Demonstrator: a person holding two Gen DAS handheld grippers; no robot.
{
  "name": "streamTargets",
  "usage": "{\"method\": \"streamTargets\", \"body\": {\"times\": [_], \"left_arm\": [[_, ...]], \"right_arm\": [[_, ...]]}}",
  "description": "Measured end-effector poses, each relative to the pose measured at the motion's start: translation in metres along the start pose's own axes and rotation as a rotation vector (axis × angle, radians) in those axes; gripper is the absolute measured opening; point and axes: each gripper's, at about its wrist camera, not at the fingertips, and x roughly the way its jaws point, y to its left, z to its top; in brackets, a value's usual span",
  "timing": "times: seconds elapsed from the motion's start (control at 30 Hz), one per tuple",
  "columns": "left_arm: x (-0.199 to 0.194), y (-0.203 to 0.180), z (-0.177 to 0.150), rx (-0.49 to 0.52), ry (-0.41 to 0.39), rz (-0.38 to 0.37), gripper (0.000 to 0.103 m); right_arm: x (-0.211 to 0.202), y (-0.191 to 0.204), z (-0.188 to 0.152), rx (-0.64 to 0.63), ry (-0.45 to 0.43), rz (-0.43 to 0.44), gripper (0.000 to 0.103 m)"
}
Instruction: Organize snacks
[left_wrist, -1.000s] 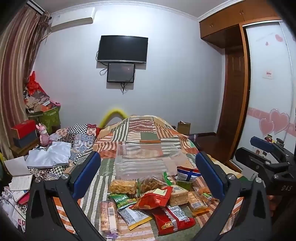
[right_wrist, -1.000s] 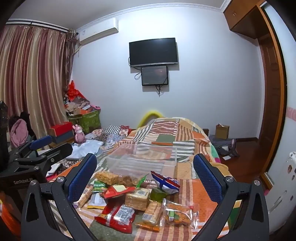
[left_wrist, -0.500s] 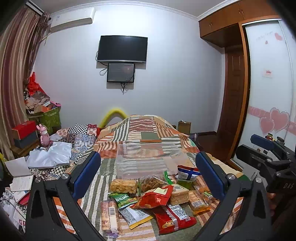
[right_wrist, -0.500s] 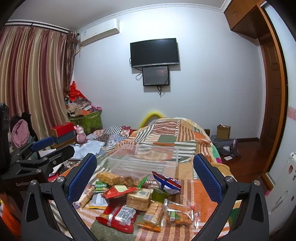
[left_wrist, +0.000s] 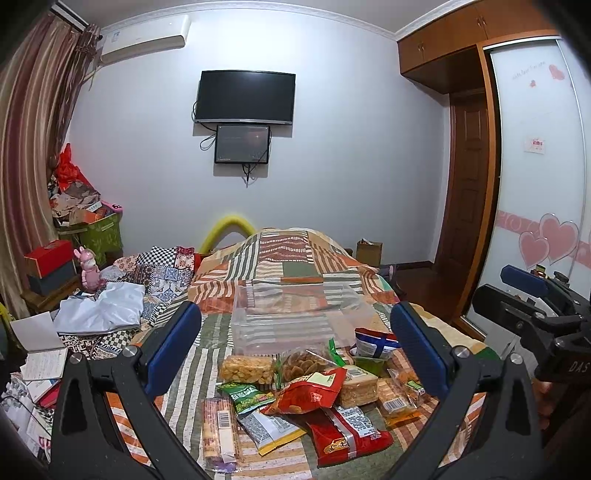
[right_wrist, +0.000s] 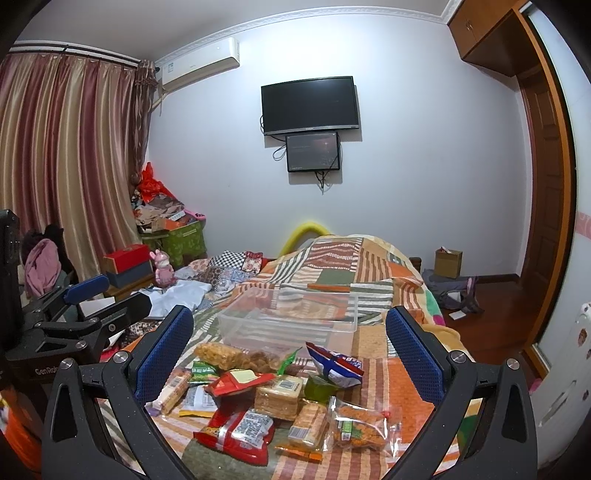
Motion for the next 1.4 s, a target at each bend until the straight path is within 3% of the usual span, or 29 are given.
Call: {"method": "streamTargets", "body": {"times": [1.4], "left_arm": [[0.002,-0.0067,0.0001,0.006,0.009,-0.009,0.103]], "right_arm": [[0.0027,0.0032,-0.005,0.005,0.011,0.018,0.103]]}}
